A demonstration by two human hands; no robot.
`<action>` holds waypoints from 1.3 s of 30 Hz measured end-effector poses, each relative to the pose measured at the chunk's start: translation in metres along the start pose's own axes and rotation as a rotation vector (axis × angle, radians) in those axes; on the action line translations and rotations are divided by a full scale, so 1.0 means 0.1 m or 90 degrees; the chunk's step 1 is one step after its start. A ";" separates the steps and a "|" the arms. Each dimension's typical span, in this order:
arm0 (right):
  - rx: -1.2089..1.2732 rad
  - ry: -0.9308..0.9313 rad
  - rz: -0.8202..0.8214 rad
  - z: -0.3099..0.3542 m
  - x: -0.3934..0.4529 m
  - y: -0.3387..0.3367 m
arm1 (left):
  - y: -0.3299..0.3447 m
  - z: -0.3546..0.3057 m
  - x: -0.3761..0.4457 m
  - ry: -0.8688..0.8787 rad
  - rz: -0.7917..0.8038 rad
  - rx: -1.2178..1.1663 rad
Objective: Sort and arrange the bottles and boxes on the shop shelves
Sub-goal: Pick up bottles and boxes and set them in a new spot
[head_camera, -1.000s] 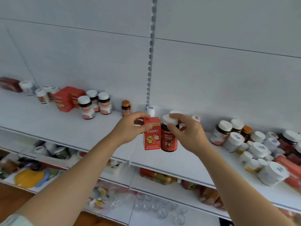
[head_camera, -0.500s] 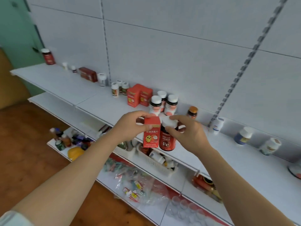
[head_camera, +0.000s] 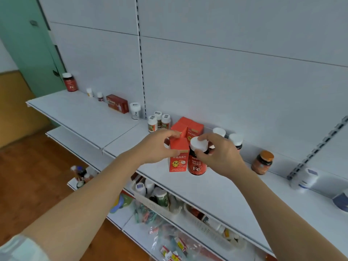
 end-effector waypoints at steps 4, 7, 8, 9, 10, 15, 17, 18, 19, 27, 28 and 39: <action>-0.043 0.040 0.011 -0.12 0.11 0.05 | -0.12 0.06 0.32 0.040 0.015 -0.005; -0.060 0.070 0.016 -0.22 0.12 0.09 | -0.16 0.08 0.58 0.079 0.032 0.012; -0.065 0.081 0.014 -0.25 0.12 0.10 | -0.17 0.08 0.67 0.093 0.033 0.018; -0.071 0.093 0.013 -0.25 0.12 0.12 | -0.19 0.08 0.75 0.106 0.035 0.023; -0.083 0.104 0.013 -0.25 0.11 0.15 | -0.21 0.07 0.83 0.119 0.038 0.032; -0.116 0.119 0.001 -0.13 0.12 0.32 | -0.19 0.09 1.17 0.202 0.068 0.146; -0.122 0.141 -0.013 -0.10 0.15 0.36 | -0.16 0.17 1.29 0.223 0.082 0.175; -0.122 0.154 -0.020 -0.09 0.15 0.37 | -0.14 0.22 1.34 0.230 0.085 0.179; -0.120 0.163 -0.027 -0.08 0.15 0.39 | -0.13 0.26 1.38 0.237 0.084 0.180; -0.125 0.214 -0.056 -0.05 0.19 0.49 | 0.09 0.43 1.56 0.309 0.055 0.325; -0.124 0.218 -0.061 -0.05 0.19 0.48 | 0.11 0.46 1.57 0.312 0.051 0.343; -0.124 0.245 -0.087 -0.04 0.20 0.50 | 0.20 0.49 1.61 0.371 0.031 0.503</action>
Point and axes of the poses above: each hand's wrist, its own x-axis towards the middle knuckle, its own y-axis out of the palm, z = x × y, the point moved 6 cm from there along x, towards the middle knuckle, and after that the axes turned 15 degrees about z, right-handed, at the moved point
